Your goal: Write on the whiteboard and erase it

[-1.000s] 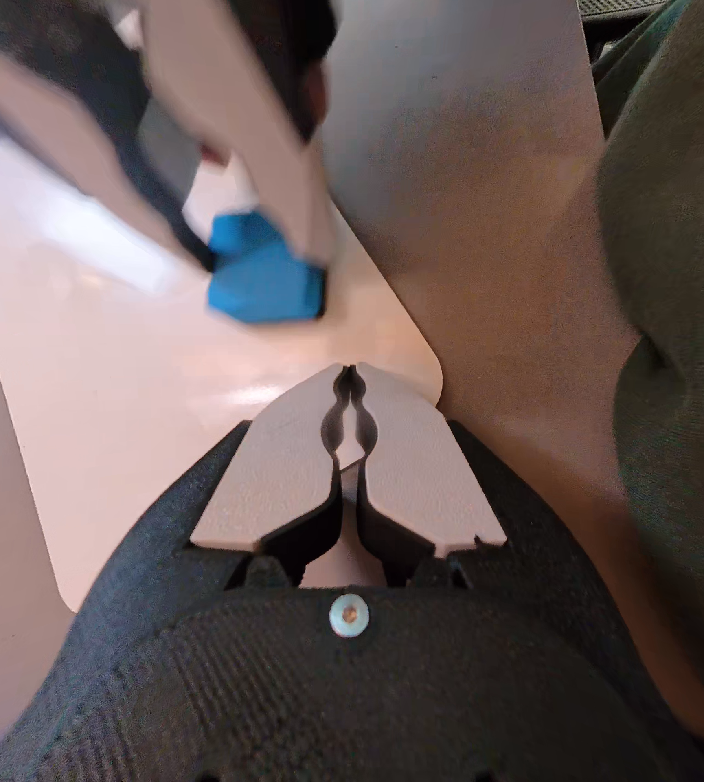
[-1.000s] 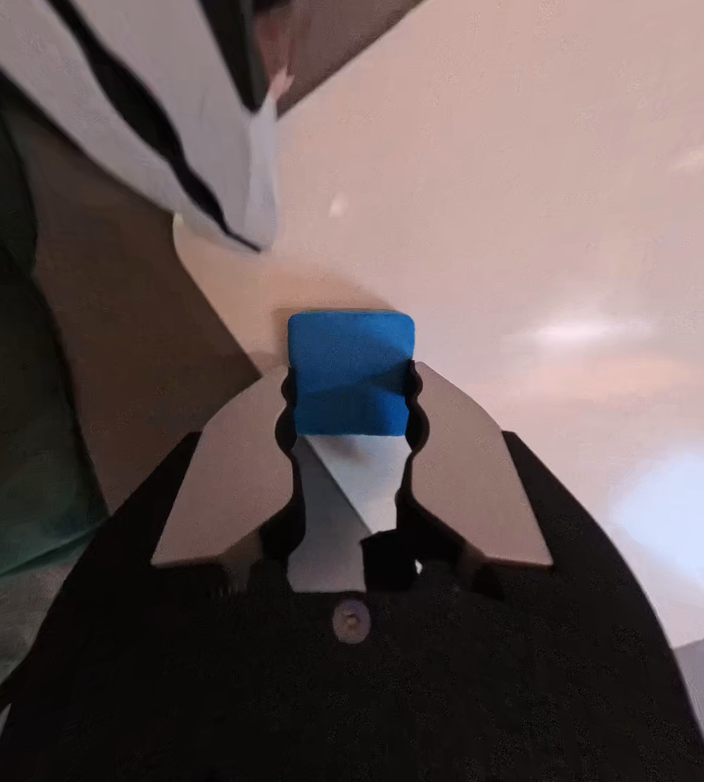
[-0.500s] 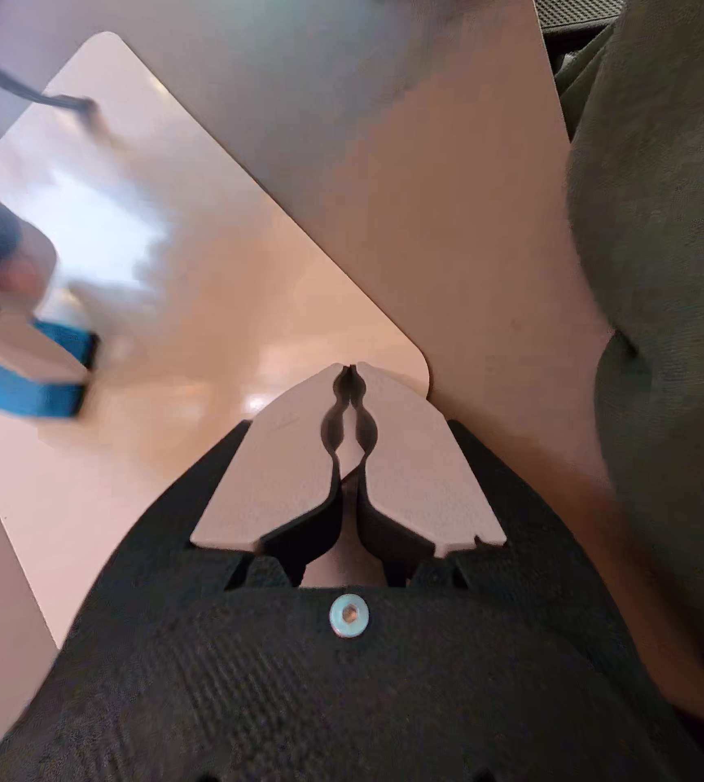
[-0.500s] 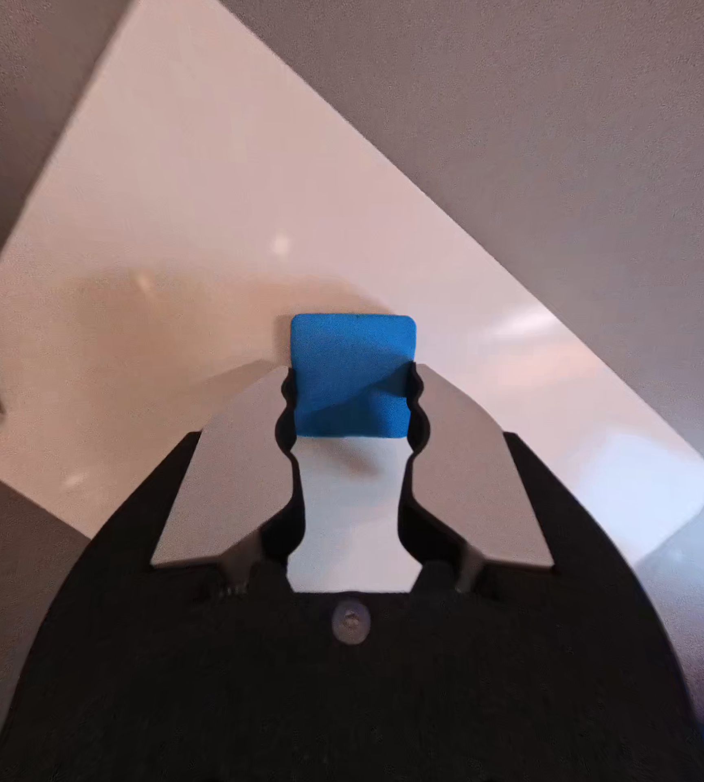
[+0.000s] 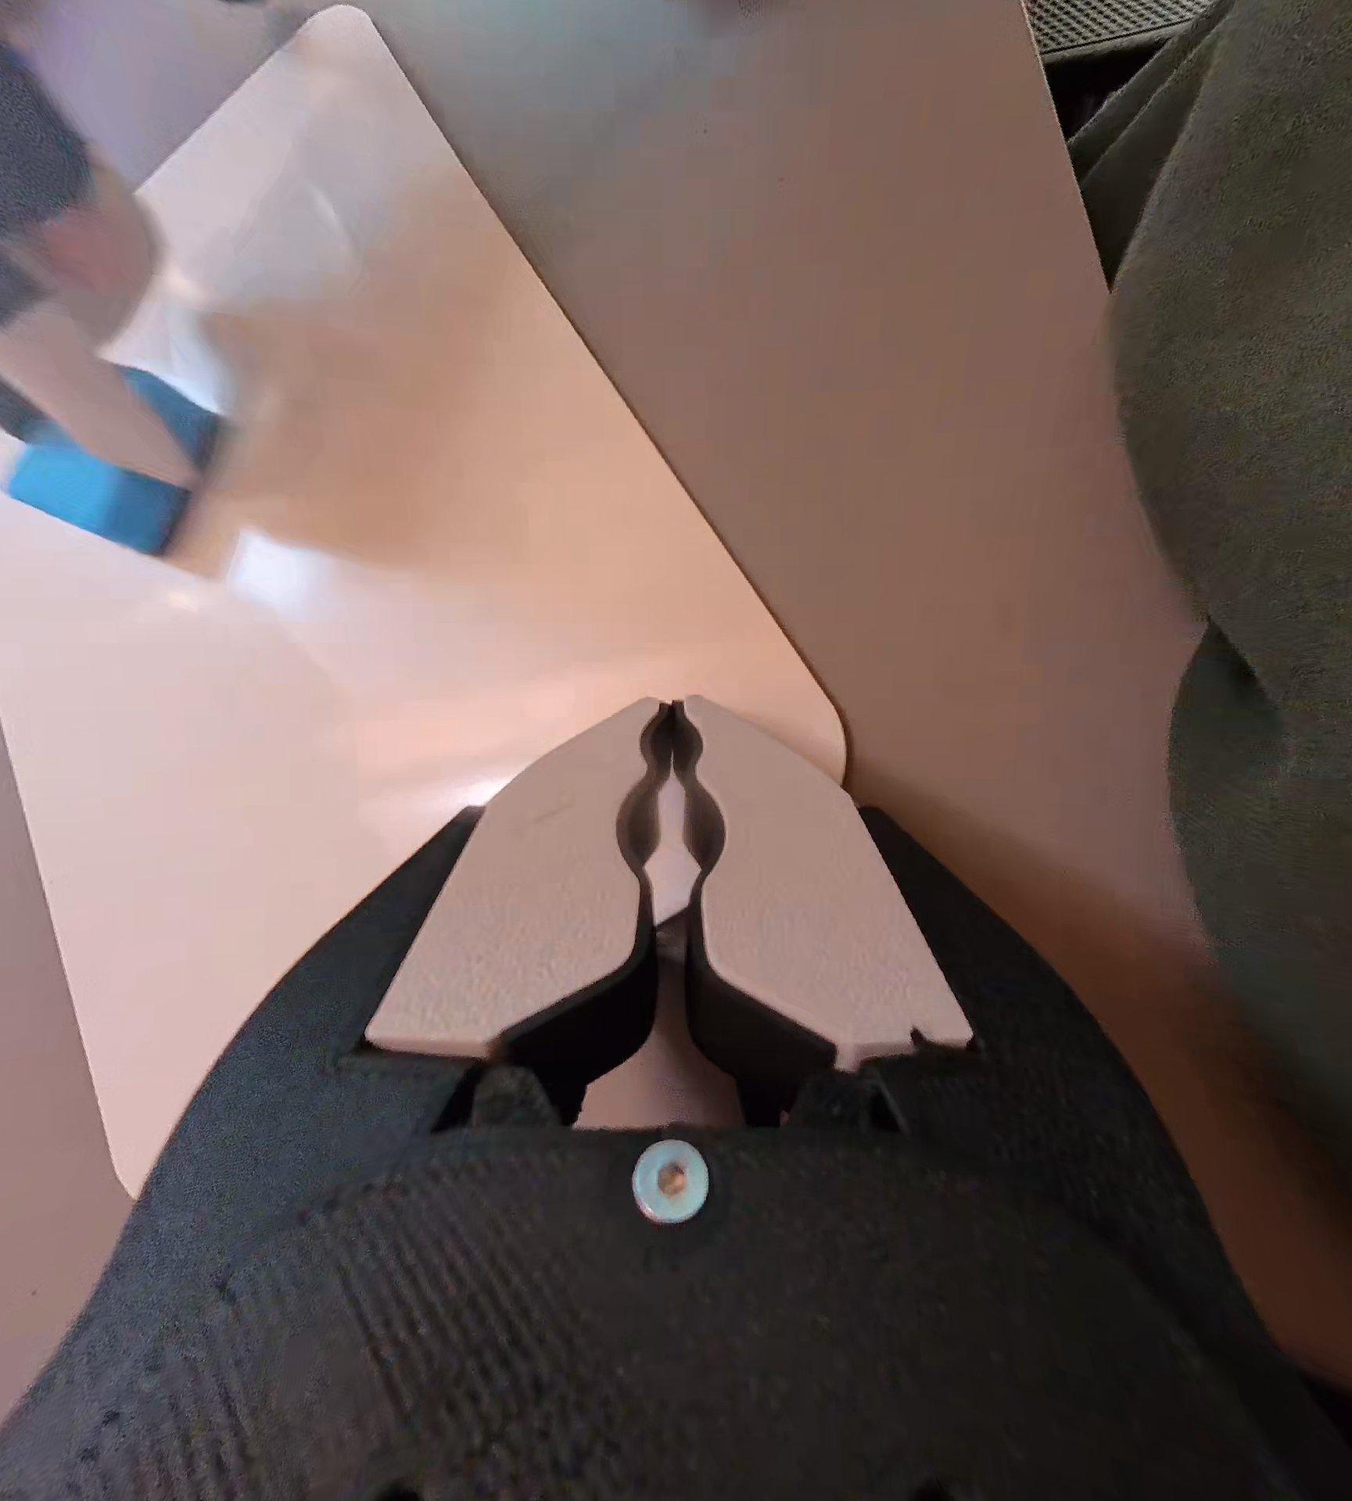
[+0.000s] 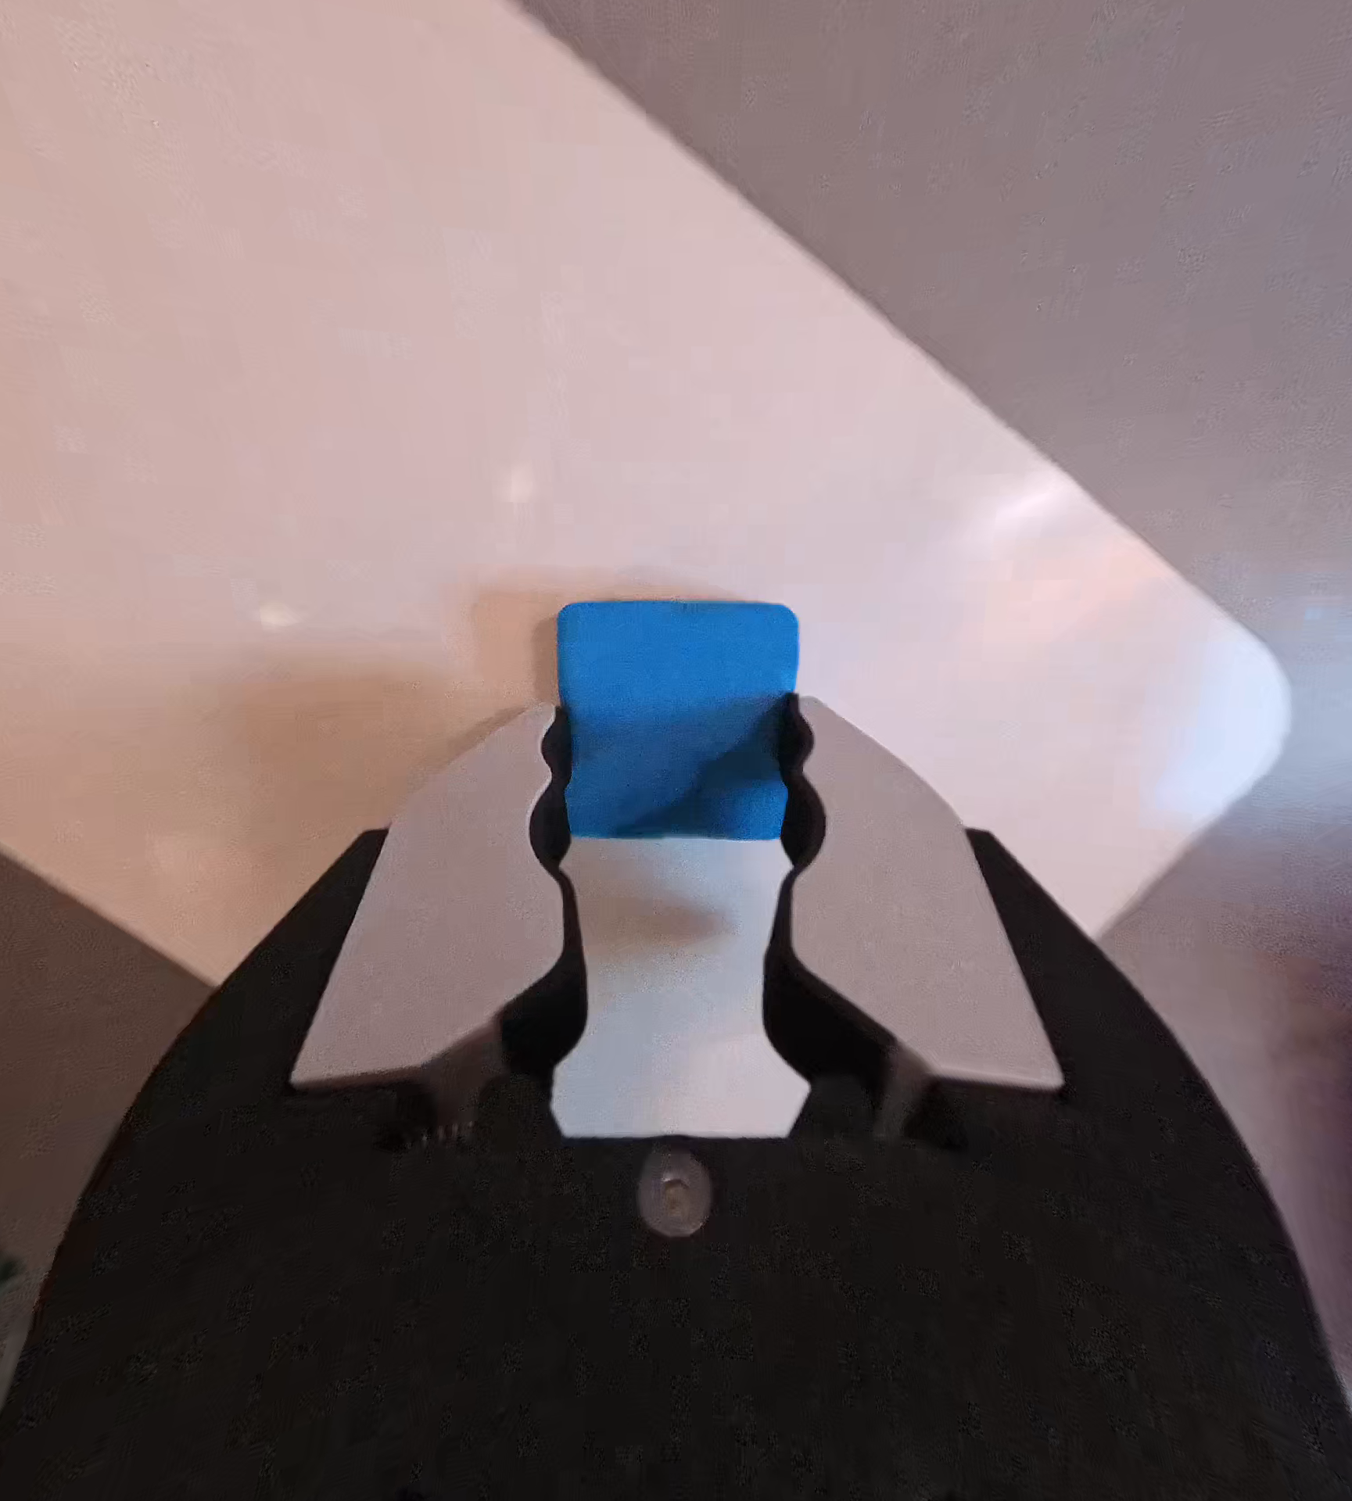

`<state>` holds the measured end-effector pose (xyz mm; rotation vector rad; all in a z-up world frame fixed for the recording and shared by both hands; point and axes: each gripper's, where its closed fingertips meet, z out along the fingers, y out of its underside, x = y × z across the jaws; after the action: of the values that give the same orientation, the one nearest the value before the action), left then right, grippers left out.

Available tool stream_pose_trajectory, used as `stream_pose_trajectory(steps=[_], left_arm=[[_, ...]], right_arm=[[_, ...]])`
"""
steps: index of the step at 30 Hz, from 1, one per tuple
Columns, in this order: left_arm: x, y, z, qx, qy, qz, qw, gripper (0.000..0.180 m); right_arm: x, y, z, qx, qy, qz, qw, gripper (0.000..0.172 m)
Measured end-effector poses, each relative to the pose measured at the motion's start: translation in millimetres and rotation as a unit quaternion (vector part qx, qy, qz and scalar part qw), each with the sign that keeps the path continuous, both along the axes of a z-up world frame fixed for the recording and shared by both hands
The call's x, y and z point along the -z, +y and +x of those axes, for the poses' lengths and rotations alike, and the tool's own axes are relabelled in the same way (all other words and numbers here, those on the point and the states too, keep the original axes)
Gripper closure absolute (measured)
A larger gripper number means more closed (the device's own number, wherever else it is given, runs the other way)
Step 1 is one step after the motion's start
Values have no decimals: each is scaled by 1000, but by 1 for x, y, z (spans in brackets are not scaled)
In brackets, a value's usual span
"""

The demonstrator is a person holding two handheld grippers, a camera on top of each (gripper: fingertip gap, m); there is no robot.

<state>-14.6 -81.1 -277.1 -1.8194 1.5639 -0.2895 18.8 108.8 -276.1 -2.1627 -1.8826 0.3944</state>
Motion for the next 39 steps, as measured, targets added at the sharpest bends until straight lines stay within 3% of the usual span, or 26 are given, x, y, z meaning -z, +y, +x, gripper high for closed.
stream_pose_trajectory(steps=[2, 4, 5, 9, 11, 15, 17, 18, 22, 24, 27, 29, 32, 39], left_arm=[[0, 0, 1, -2, 6, 1, 1000, 180], [0, 0, 1, -3, 5, 2, 1000, 180], [0, -1, 1, -4, 6, 4, 1000, 180], [0, -1, 2, -4, 11, 10, 1000, 180], [0, 0, 1, -4, 10, 10, 1000, 180], [0, 1, 1, -5, 4, -2, 1000, 180], [0, 0, 1, -6, 7, 2, 1000, 180], [0, 0, 1, -5, 7, 5, 1000, 180], [0, 0, 1, -4, 11, 10, 1000, 180], [0, 1, -1, -7, 12, 11, 1000, 180], [0, 3, -2, -13, -4, -7, 1000, 180], [-1, 3, -3, -17, -12, -19, 1000, 180], [-2, 4, -4, -22, -26, -29, 999, 180], [-23, 22, -18, -58, -110, -31, 992, 180]], right_arm=[[0, -68, -9, -82, 3, 2, 997, 121], [-1, -96, -3, -117, 7, 12, 993, 121], [-1, -86, 8, -94, 7, 1, 996, 121], [0, 38, 98, 142, -16, 1, 990, 121], [0, 39, 110, 149, -17, 9, 989, 121], [-1, -71, 63, -3, -7, 0, 1000, 121], [-1, -100, 63, -44, -3, 6, 999, 121], [-1, -91, 72, -14, 5, -14, 1000, 121], [0, 22, 147, 196, 14, -5, 980, 121], [0, 28, 148, 193, 25, -11, 981, 121], [-14, 32, 119, 137, 46, 49, 988, 121], [-34, 40, 85, 132, 101, 55, 985, 121], [-49, 73, 44, 136, 124, 80, 980, 120], [-19, 182, -12, 265, 100, 71, 956, 120]])
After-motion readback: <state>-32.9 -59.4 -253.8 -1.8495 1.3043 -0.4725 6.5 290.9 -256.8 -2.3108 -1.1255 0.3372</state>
